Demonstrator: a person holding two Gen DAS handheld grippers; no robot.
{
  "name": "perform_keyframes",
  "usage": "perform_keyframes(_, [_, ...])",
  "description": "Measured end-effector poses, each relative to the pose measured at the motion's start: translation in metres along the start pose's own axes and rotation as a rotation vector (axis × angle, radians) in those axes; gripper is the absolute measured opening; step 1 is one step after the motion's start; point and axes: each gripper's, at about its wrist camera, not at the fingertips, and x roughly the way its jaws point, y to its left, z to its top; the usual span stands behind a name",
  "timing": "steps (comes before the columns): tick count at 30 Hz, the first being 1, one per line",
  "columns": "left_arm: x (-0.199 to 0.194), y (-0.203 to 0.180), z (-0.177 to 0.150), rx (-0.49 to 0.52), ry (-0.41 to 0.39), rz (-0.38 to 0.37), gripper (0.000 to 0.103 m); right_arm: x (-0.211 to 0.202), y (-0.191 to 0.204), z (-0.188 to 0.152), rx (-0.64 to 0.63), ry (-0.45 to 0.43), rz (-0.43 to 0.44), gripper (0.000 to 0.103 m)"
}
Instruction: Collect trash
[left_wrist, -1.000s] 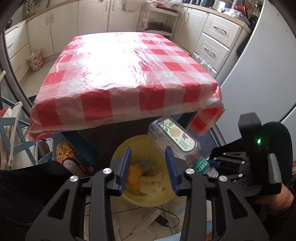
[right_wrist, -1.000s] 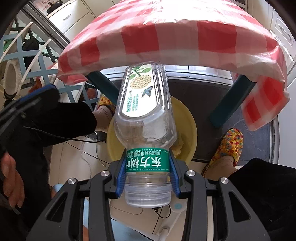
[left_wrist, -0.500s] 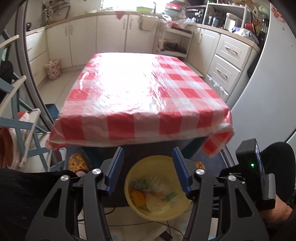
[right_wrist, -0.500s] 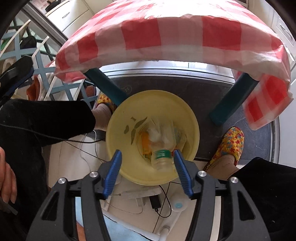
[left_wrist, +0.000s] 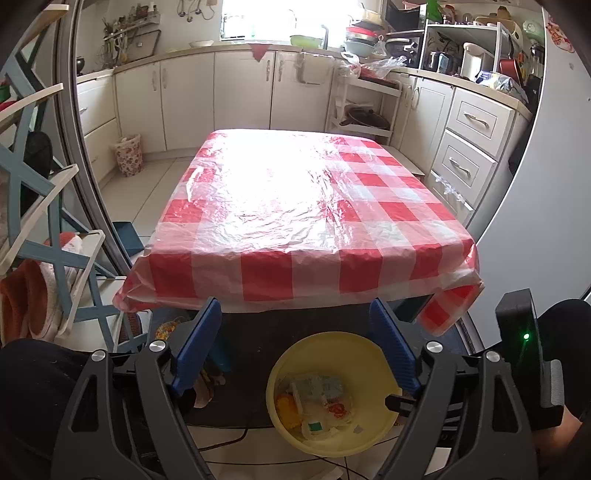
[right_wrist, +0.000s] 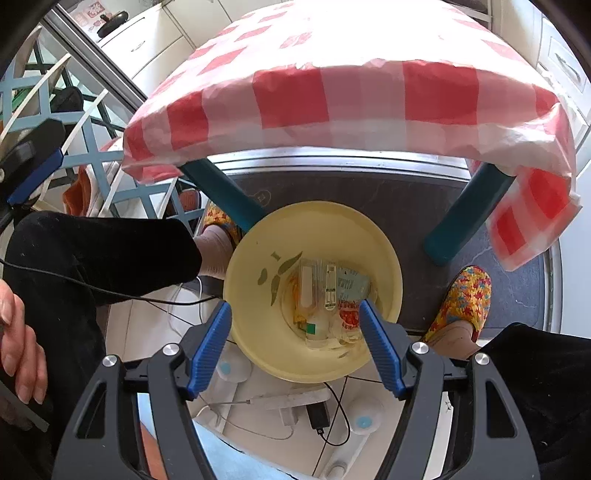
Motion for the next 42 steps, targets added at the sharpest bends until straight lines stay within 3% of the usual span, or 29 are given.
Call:
perform_keyframes(9, [-0.001, -0.002, -0.001, 0.009, -0.012, 0.018, 0.085, -0.015, -0.004, 0.004, 0.029, -0.087, 0.011, 0.07])
perform_keyframes(21, [-0.004, -0.003, 0.001, 0.011, -0.035, 0.042, 0.09, -0.065, 0.005, 0.01, -0.007, -0.392, -0.056, 0.078])
perform_keyframes(25, [-0.005, -0.003, 0.001, 0.012, -0.038, 0.048, 0.091, -0.074, 0.006, 0.01, -0.008, -0.455, -0.075, 0.082])
perform_keyframes(42, [-0.01, -0.003, 0.003, 0.016, -0.069, 0.069, 0.095, -0.095, 0.013, 0.004, -0.046, -0.599, -0.137, 0.087])
